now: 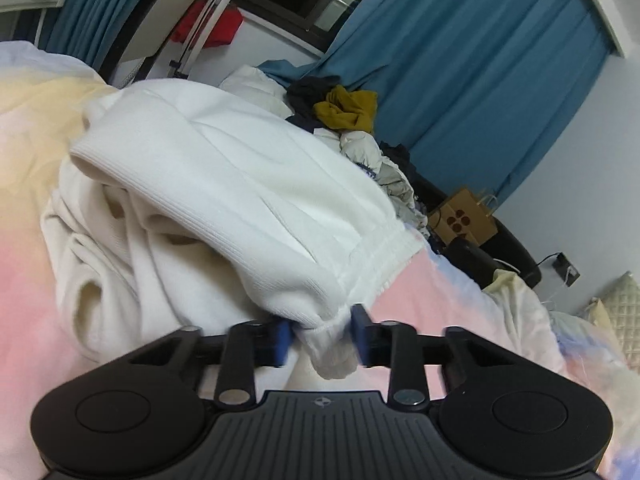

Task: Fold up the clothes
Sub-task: 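Grasp the white sweatpants' ribbed cuff with the left gripper, then grasp the other cuff with the right gripper while the left gripper holds its cuff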

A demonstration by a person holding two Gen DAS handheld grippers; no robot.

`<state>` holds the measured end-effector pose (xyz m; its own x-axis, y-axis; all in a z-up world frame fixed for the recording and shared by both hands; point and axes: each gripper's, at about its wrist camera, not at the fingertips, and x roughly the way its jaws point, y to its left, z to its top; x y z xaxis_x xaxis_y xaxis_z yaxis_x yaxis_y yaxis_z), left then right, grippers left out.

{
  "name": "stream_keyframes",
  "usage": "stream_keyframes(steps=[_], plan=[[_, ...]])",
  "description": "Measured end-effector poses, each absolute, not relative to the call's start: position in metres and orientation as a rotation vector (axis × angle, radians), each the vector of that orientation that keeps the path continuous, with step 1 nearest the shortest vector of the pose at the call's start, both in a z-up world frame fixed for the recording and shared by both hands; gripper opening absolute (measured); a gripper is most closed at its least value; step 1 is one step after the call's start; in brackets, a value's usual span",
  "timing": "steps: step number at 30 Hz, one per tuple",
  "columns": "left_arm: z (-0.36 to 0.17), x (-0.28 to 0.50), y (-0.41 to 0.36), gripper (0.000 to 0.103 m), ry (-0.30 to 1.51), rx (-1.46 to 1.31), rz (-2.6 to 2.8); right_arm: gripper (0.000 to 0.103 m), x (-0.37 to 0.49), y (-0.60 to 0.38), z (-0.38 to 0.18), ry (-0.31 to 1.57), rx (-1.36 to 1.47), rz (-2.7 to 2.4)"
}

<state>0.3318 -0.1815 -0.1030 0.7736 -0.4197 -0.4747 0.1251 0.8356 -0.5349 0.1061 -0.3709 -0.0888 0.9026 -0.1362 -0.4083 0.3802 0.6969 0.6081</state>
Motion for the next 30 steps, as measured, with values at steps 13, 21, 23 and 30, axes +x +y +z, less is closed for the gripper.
stream_keyframes(steps=[13,21,23,30], plan=[[0.044,0.241,-0.07,0.02,0.469,-0.535,-0.376,0.103,0.108,-0.335,-0.067,0.299,0.601,-0.147],[0.067,0.138,0.056,0.02,0.442,-0.508,-0.32,0.103,0.094,-0.304,-0.054,0.312,0.622,0.099],[0.055,0.126,0.092,0.02,0.471,-0.503,-0.272,0.103,0.088,-0.293,-0.052,0.314,0.636,0.151],[-0.015,0.122,0.202,0.021,0.612,-0.648,-0.088,0.103,0.087,-0.24,-0.048,0.434,0.54,0.309]])
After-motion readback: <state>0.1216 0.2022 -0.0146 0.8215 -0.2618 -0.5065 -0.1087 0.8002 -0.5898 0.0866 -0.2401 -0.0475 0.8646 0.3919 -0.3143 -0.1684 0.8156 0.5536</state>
